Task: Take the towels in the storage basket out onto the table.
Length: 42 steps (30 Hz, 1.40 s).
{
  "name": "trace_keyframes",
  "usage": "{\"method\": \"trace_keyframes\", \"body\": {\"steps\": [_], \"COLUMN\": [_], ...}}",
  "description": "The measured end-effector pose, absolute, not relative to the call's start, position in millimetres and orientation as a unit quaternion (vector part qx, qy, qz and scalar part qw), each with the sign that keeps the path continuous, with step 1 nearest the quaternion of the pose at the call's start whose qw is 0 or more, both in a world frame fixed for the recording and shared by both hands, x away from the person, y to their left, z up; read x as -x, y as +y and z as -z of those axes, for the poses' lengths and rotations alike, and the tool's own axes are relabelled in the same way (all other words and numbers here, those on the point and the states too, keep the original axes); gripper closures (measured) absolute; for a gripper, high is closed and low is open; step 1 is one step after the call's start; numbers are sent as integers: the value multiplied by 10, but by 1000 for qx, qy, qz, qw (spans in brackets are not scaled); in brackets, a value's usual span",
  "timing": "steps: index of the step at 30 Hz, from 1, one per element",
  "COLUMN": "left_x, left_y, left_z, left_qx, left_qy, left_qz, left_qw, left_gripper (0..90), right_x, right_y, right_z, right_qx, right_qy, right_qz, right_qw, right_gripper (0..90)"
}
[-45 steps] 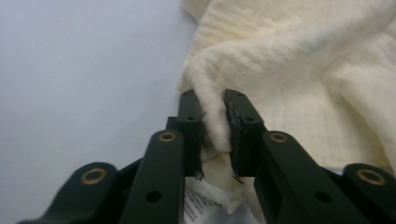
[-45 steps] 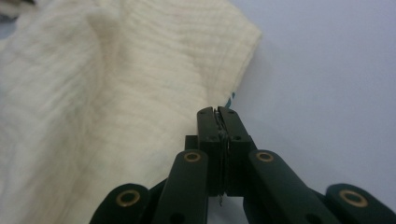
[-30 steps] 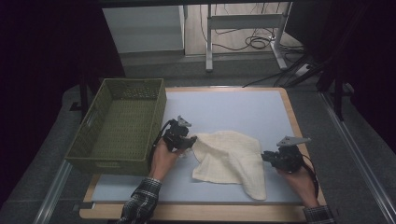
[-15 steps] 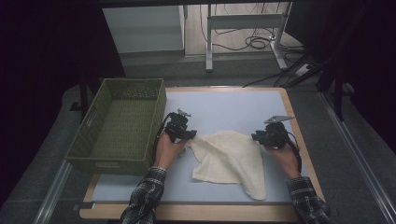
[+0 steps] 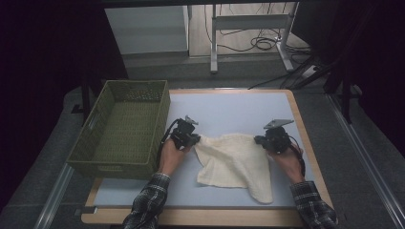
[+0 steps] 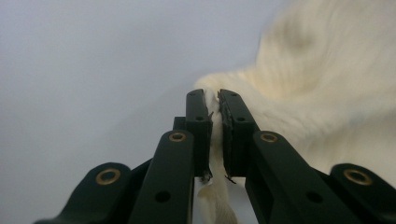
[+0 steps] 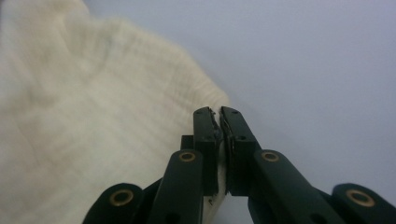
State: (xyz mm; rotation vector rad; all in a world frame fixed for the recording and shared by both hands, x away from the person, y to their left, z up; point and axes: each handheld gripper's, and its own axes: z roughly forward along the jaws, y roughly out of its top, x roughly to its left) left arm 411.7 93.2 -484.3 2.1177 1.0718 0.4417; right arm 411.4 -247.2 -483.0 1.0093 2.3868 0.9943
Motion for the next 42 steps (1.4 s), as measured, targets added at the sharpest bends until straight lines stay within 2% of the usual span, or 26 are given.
{"method": "trace_keyframes", "body": {"steps": [1,2,3,4,5,7,11,15,21,32,38,39,42], "left_x": [-4115,-4119,-4147,-4193,-4216,-4176,-4034,-3833,-3509,-2995,-2911,-2896,-2873], "left_y": [935,935,920,907,896,899,947,1041,1093,1146,1066,1045,1013], "left_z": [4765,4653,4598,4575,4581,4626,4787,4917,5057,5310,5407,5404,5395], "left_qx": [-810,-796,-792,-797,-800,-804,-817,-819,-825,-836,-844,-845,-845], "left_qy": [412,411,416,427,437,436,433,430,410,373,360,360,364], "left_qz": [-192,-229,-244,-234,-226,-226,-180,-137,-106,-89,-101,-112,-117], "left_qw": [371,381,375,357,342,335,336,354,373,391,386,379,373], "left_gripper": [816,764,620,525,478,451,414,419,433,455,482,502,647], "right_x": [-4123,-4130,-4146,-4166,-4191,-4198,-4130,-4008,-3693,-3022,-2842,-2817,-2793], "right_y": [-2480,-2489,-2511,-2528,-2542,-2574,-2693,-2785,-2878,-3003,-2981,-2975,-2969], "right_z": [4735,4663,4556,4495,4466,4481,4635,4741,4858,5072,5175,5186,5195], "right_qx": [-356,-357,-359,-362,-367,-373,-385,-392,-381,-365,-355,-353,-353], "right_qy": [841,836,824,816,815,818,820,822,834,850,860,859,857], "right_qz": [-356,-361,-374,-383,-380,-367,-366,-374,-373,-365,-347,-349,-359], "right_qw": [198,209,228,238,236,238,212,175,140,103,114,123,112], "right_gripper": [856,844,775,687,648,638,628,635,675,658,619,627,813]}}
